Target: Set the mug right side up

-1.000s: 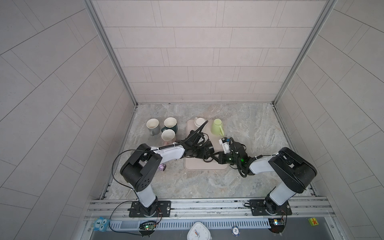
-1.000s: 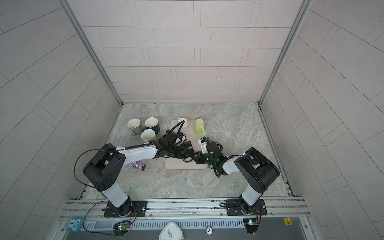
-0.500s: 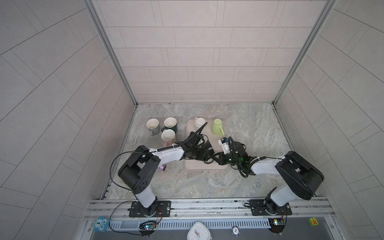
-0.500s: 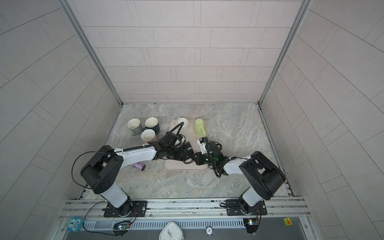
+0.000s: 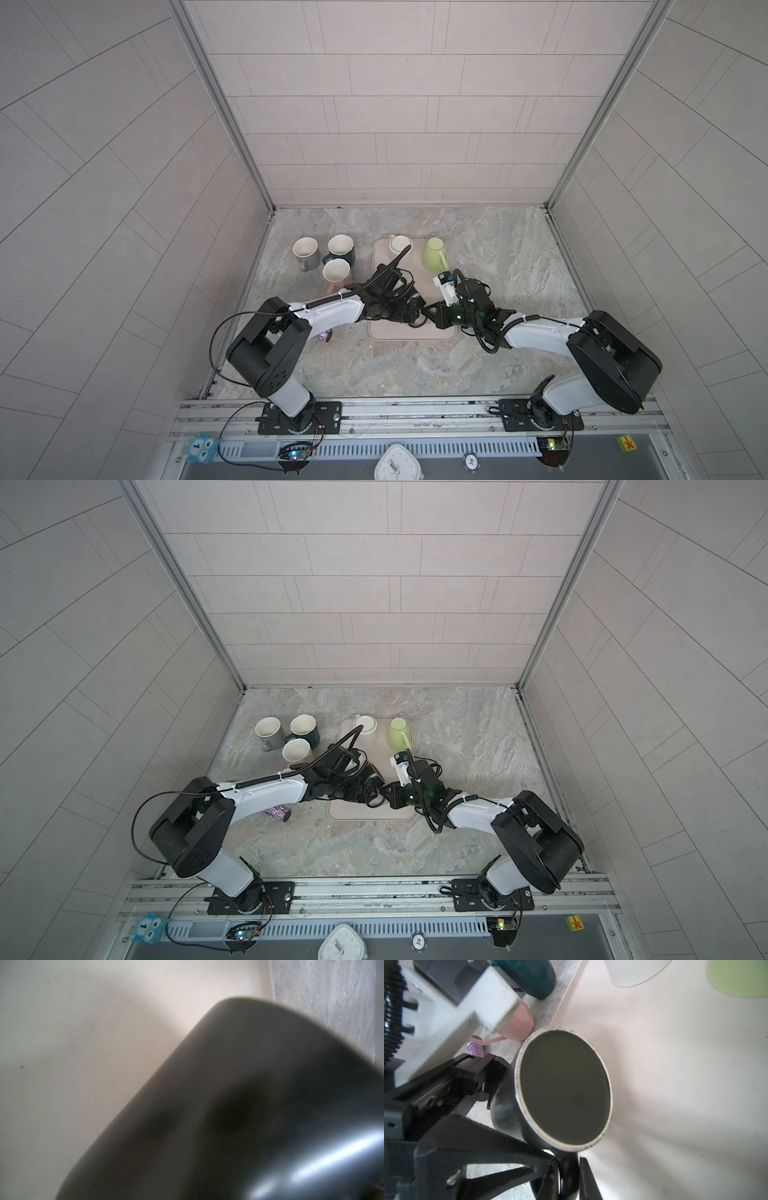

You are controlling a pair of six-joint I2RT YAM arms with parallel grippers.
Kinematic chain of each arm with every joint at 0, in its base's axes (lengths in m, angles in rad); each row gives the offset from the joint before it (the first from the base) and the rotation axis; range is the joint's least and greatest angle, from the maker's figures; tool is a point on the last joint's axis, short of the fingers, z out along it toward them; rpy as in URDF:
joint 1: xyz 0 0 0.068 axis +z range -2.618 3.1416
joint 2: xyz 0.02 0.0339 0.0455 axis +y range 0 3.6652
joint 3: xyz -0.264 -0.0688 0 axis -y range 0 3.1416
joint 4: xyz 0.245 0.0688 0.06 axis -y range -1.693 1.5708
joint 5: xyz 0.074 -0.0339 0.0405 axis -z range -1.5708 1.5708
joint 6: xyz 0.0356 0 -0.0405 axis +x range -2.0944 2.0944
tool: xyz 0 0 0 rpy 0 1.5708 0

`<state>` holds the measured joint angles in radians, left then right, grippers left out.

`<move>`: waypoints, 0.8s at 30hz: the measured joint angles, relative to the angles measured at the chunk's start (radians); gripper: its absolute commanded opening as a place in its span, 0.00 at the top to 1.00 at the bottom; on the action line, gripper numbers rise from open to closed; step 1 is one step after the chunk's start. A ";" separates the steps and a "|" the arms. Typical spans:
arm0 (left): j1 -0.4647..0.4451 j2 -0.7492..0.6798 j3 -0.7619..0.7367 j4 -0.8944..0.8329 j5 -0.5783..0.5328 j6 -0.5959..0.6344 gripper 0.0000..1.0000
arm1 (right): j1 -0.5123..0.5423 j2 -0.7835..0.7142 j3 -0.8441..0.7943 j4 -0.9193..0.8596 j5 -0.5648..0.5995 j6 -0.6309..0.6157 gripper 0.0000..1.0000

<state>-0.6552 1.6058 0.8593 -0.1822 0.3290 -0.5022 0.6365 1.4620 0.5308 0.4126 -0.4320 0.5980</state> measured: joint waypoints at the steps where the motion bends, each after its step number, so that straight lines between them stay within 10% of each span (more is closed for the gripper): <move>1: 0.000 0.000 0.000 0.000 -0.001 -0.002 0.00 | 0.000 0.000 0.000 0.000 0.003 0.000 1.00; 24: 0.012 -0.104 0.000 -0.038 -0.087 -0.025 0.00 | -0.005 -0.043 0.035 -0.097 0.028 0.008 1.00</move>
<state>-0.6434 1.5021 0.8589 -0.2199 0.2420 -0.5274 0.6315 1.4189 0.5659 0.3153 -0.4038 0.6056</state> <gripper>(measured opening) 0.992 0.053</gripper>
